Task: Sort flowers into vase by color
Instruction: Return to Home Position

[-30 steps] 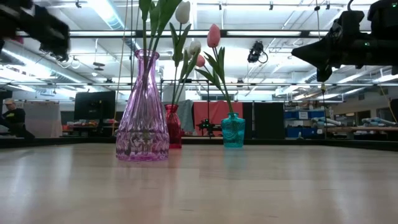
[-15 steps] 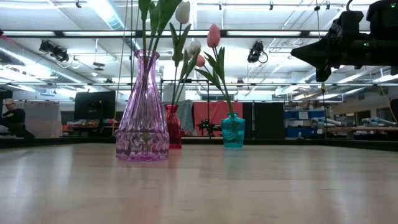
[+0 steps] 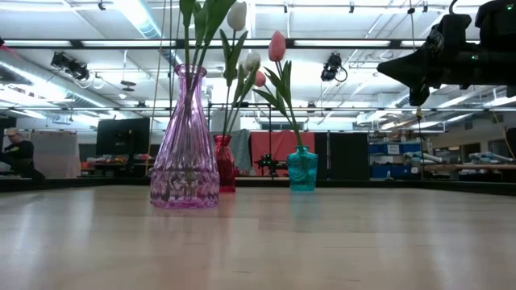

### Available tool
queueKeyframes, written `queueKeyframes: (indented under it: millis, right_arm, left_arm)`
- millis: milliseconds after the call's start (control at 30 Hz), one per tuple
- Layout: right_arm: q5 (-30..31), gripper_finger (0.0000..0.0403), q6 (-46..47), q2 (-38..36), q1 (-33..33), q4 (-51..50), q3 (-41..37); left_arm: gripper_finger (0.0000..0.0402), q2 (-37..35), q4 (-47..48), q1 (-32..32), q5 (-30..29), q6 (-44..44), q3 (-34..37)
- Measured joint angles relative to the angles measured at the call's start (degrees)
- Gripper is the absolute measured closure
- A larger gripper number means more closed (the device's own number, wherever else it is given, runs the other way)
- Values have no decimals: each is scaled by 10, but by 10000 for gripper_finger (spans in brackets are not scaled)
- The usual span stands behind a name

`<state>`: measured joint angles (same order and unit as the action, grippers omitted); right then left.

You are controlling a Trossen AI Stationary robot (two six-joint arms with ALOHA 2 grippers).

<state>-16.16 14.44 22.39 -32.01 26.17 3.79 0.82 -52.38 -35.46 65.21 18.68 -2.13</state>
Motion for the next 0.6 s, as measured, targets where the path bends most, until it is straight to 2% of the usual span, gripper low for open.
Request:
queueKeyframes:
  millis: [167,267,400,467,600]
  right_arm:
    - [0,380,0,0,0,0,0]
    - [0,380,0,0,0,0,0]
    - [0,378,0,0,0,0,0]
    - [0,378,0,0,0,0,0]
    - [0,378,0,0,0,0,0]
  left_arm:
    - [220,0,9,0,0,2,-1]
    - [220,0,26,15,8,-45,-1]
    - [220,0,106,50,-6,-81,-2]
    - [220,0,151,68,-74,-106,-2]
    - [220,1,229,92,-324,-106,-2]
